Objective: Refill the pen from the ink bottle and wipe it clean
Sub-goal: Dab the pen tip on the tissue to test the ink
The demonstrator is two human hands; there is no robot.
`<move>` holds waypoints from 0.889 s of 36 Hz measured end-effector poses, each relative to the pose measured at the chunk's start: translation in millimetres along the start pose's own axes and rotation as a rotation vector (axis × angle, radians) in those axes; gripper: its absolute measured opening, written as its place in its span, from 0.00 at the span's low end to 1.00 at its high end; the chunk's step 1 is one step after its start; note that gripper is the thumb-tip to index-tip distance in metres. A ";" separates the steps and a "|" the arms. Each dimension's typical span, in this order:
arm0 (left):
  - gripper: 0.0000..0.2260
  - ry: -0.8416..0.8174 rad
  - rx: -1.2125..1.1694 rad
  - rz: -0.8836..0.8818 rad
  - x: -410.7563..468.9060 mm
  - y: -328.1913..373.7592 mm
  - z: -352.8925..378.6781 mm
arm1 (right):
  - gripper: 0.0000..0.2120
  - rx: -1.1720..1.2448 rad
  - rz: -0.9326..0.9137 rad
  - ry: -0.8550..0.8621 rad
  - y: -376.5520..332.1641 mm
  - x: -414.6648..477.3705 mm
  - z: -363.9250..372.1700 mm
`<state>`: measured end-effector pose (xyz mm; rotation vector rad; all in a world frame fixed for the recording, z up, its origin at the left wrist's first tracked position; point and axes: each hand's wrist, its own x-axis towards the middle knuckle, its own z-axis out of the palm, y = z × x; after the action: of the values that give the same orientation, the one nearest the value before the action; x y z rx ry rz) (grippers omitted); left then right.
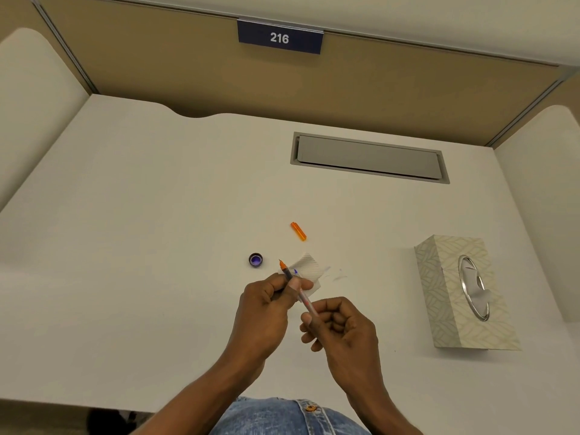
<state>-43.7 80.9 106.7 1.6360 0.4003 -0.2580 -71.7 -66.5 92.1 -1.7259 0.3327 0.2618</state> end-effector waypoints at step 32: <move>0.19 -0.010 -0.047 -0.036 1.3 1.2 -1.7 | 0.14 0.074 -0.020 -0.051 -7.3 -7.4 -0.8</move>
<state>-42.1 82.6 107.4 1.5824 0.4253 -0.2817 -76.0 -65.6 101.6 -1.6457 0.2846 0.2751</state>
